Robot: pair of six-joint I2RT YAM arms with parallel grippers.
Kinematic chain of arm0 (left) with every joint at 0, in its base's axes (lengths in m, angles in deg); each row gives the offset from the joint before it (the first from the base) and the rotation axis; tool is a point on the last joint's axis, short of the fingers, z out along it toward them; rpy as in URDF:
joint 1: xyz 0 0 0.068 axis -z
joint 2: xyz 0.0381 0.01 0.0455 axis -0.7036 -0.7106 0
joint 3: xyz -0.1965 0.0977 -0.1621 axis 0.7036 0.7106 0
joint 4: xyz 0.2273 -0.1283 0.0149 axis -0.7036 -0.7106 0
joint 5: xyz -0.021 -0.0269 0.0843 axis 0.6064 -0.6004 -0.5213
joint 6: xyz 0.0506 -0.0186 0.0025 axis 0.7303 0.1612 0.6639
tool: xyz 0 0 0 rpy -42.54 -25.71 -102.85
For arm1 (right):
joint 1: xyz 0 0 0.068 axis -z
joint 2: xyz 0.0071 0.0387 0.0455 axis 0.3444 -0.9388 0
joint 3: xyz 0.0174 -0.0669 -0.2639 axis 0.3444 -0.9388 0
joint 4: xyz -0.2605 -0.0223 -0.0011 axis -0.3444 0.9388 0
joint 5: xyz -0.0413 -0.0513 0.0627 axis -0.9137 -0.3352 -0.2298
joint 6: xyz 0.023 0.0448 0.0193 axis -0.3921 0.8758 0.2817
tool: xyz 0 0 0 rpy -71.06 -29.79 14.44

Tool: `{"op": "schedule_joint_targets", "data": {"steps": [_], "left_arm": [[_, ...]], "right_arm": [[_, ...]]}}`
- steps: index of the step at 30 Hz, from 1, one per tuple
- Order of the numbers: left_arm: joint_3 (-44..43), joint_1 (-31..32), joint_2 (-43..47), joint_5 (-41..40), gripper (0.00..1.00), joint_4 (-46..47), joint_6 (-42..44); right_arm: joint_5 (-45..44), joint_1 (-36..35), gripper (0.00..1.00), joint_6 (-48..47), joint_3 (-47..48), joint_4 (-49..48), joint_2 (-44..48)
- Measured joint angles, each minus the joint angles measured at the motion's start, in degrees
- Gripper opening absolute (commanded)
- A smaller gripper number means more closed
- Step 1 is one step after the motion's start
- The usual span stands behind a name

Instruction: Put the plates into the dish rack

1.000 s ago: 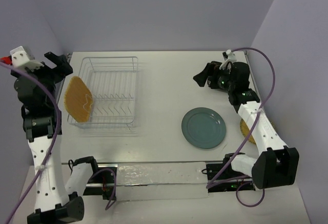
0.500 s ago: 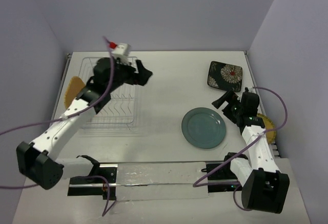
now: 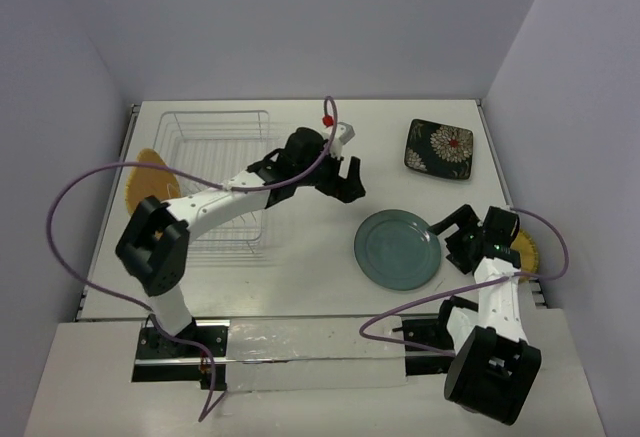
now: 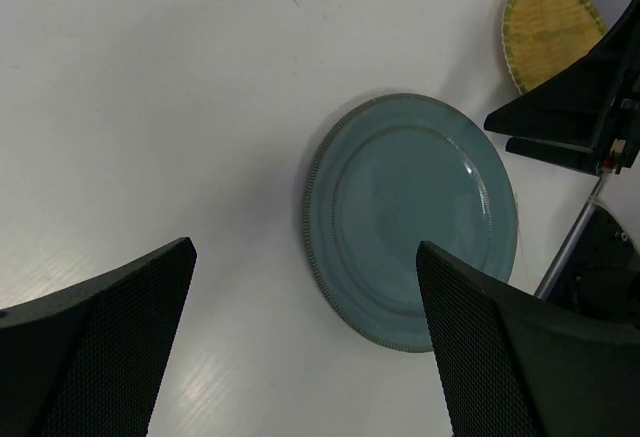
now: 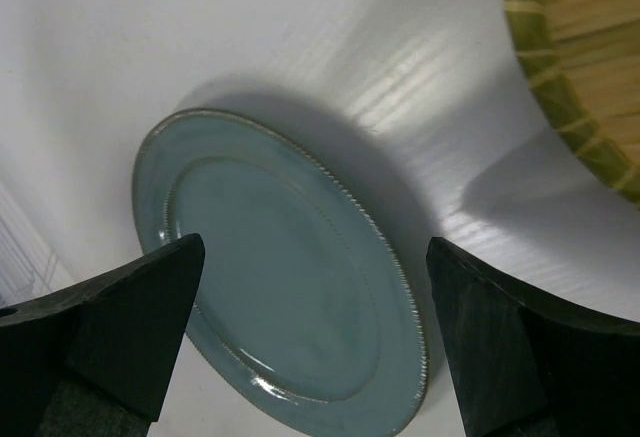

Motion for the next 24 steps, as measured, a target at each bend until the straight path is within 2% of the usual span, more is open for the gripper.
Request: {"op": "schedule_joint_targets", "data": {"steps": [4,8,13,18,20,22,24], "left_arm": [[-4.69,1.88,-8.38,3.30,0.99,0.30,-1.41],[-5.07,3.16,-13.54,5.06,0.99,-0.01,-2.93],[-4.23,3.36,-15.06,5.81,0.99,0.33,-4.50],[-2.26,3.30,-15.12,6.81,0.94,1.80,-5.92],[-1.27,3.30,-15.37,7.55,0.89,2.36,-6.53],[-0.60,3.30,-15.97,8.28,0.76,2.44,-6.99],[-0.11,3.30,-16.92,9.37,0.68,2.99,-7.49]], "right_arm": [[0.58,1.73,0.99,0.47,-2.05,0.85,0.25],[1.63,2.01,0.99,0.83,-3.57,1.22,1.02],[4.31,2.01,0.98,0.81,-4.76,0.82,0.75],[9.35,2.09,0.96,0.53,-5.22,-2.23,-2.57],[12.24,2.17,0.96,0.05,-5.59,-3.82,-4.04],[15.24,2.22,0.96,-0.38,-5.99,-5.25,-5.17],[17.77,2.25,0.96,-0.75,-6.31,-6.37,-6.25]]}}
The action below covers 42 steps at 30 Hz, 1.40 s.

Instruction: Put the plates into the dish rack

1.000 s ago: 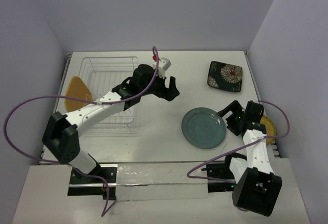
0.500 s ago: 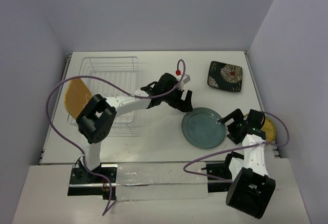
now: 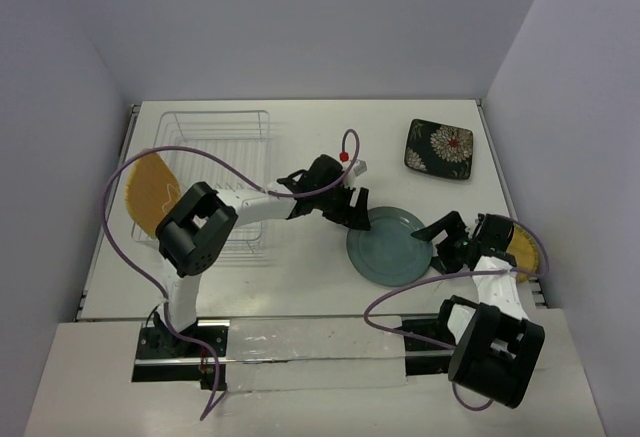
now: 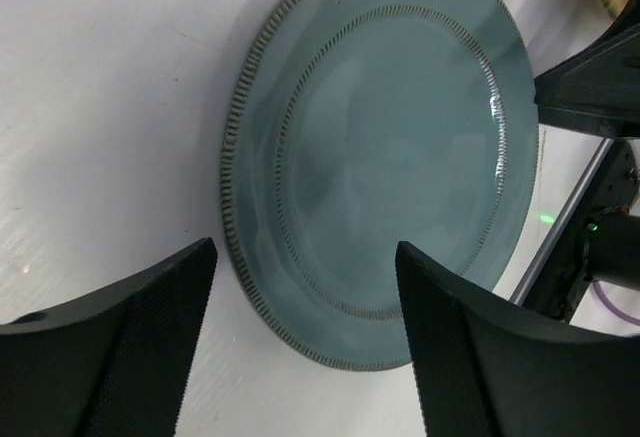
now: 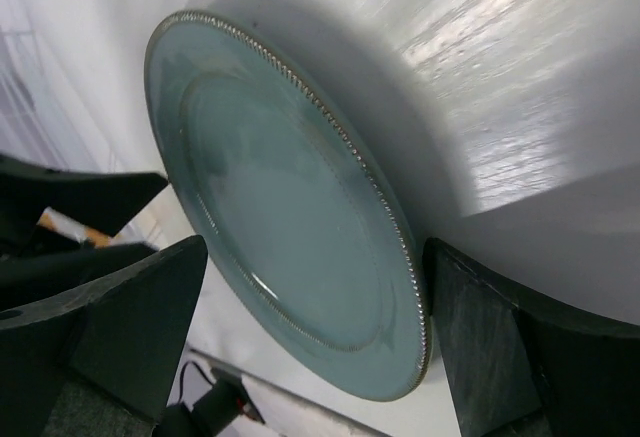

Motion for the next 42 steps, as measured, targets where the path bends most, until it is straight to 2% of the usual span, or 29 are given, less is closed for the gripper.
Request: {"op": "schedule_joint_targets", "data": {"steps": [2,7,10,13,15,21,28,33,36,42], "left_arm": [[0.85,-0.11,-0.89,0.98,0.56,1.14,-0.35],[2.58,-0.60,-2.54,1.65,0.42,2.60,-1.07],[2.74,-0.74,-2.58,0.41,0.27,2.55,-1.22],[2.70,-0.92,-2.71,-0.68,0.07,2.47,-2.68],[2.58,-1.29,-2.82,-0.37,0.01,2.64,-4.62],[2.28,-2.03,-3.00,0.80,0.00,4.12,-7.00],[1.46,-2.52,-4.61,0.91,0.00,4.25,-7.76],[0.14,-3.06,-5.55,0.50,0.00,4.54,-7.80],[-0.20,-3.16,-5.88,-1.41,0.00,5.35,-6.96],[-0.28,-2.61,-6.43,-1.88,0.00,6.06,-6.49]], "right_arm": [[1.57,0.08,0.96,-0.43,-0.10,-0.77,-0.97],[3.87,0.32,0.96,-1.47,-0.04,-2.18,-3.00],[4.56,0.39,0.96,-1.76,0.01,-2.48,-3.54],[5.12,0.41,0.95,-2.33,0.01,-2.62,-3.81],[5.56,0.45,0.94,-2.93,0.01,-2.62,-3.83],[6.40,-0.01,0.92,-5.67,-0.17,-2.04,-2.40],[3.08,-5.29,0.91,-7.21,0.12,1.36,6.04],[2.26,-6.93,0.87,-5.85,0.88,1.60,6.75],[5.50,-8.20,0.81,-3.07,1.54,-0.50,7.21],[9.70,-9.81,0.82,2.37,2.79,-8.13,9.75]]}}
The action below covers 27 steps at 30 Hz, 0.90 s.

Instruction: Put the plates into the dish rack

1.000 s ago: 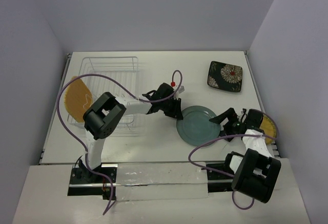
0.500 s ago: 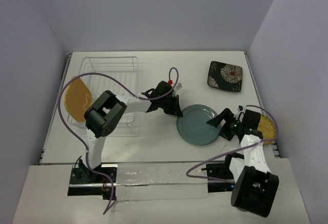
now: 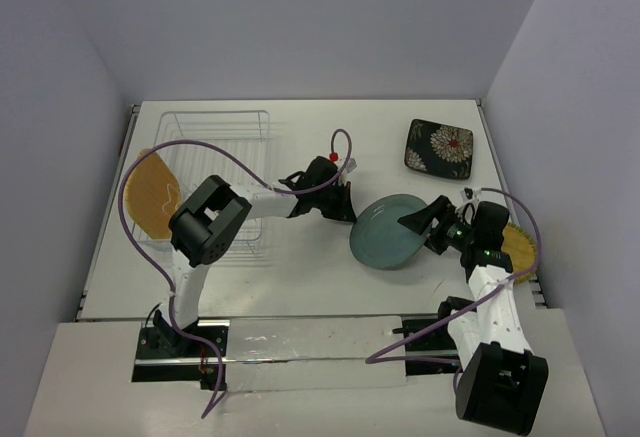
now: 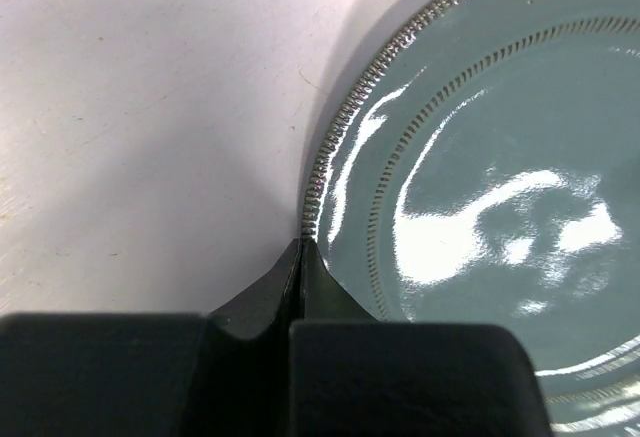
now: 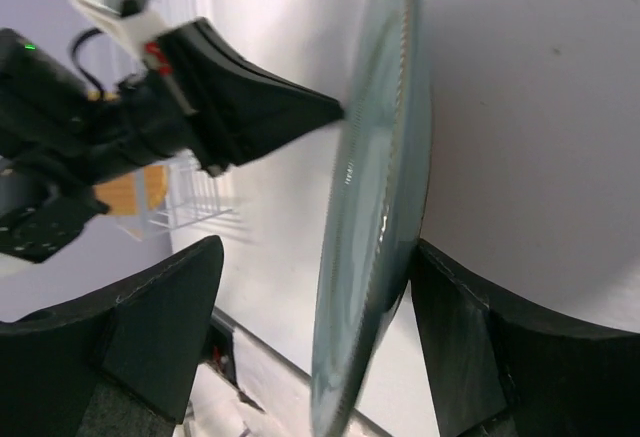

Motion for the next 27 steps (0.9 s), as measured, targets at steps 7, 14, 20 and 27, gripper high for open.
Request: {"op": "schedule_joint_targets", "data": {"steps": [7,14,20,27], "left_arm": [[0.03,0.85,-0.04,0.05,0.00,0.24,0.03],[0.13,0.77,-0.04,-0.64,0.06,0.71,0.23],[0.15,1.07,0.50,0.01,0.72,0.75,0.94],[-0.52,0.68,7.86,-1.40,0.99,-3.06,6.15]], "right_arm": [[-2.04,-2.09,0.69,1.78,0.66,-1.19,-3.04],[-8.38,-3.59,0.21,0.91,1.38,2.88,-5.57],[-15.24,-4.83,0.00,-0.87,2.24,7.73,-3.85],[-17.34,-5.21,0.00,-2.97,7.55,7.48,1.53]]}}
